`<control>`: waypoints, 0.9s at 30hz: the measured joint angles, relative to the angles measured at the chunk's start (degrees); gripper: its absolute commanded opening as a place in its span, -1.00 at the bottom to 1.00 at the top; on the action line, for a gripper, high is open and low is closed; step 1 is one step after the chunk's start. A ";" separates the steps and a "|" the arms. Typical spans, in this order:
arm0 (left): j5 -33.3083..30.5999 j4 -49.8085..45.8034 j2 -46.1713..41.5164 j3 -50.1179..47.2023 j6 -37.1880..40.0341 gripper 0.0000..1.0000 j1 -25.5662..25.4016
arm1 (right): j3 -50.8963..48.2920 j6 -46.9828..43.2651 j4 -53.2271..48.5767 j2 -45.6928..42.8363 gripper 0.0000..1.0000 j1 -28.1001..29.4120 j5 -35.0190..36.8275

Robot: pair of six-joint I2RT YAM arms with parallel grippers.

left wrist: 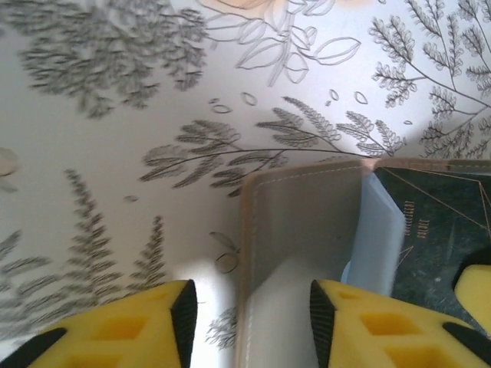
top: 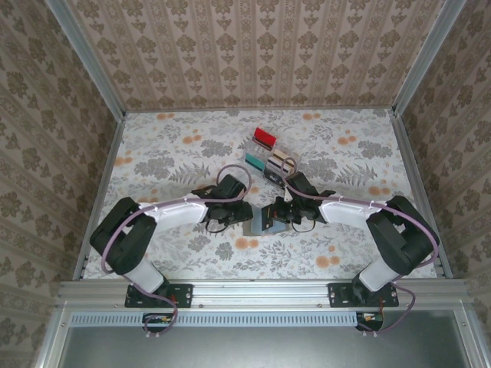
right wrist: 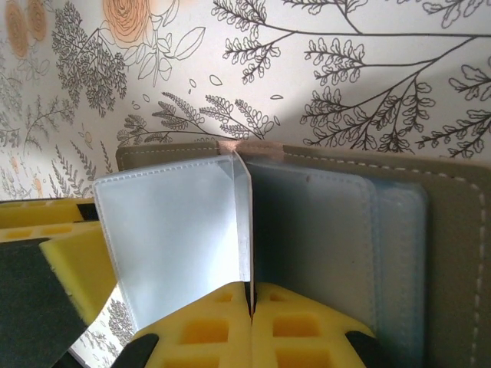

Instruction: Put the credit cards into the card holder

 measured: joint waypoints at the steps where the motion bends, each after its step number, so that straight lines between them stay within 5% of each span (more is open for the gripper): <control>1: -0.52 -0.28 -0.94 -0.33 -0.11 0.18 0.00 | -0.04 0.04 0.11 0.00 -1.00 0.00 0.00; 10: -1.20 0.92 -0.83 0.48 0.55 0.13 -0.76 | -0.22 0.07 0.20 0.04 -1.00 -0.02 0.02; 18: -1.03 -1.20 6.23 4.61 2.05 -0.42 -1.62 | -0.44 0.04 -0.15 -1.31 -1.00 -1.01 -0.15; 27: -1.51 -1.64 6.51 4.61 2.03 -0.46 -1.62 | -2.84 -0.09 0.22 -2.86 -1.00 -2.16 -1.01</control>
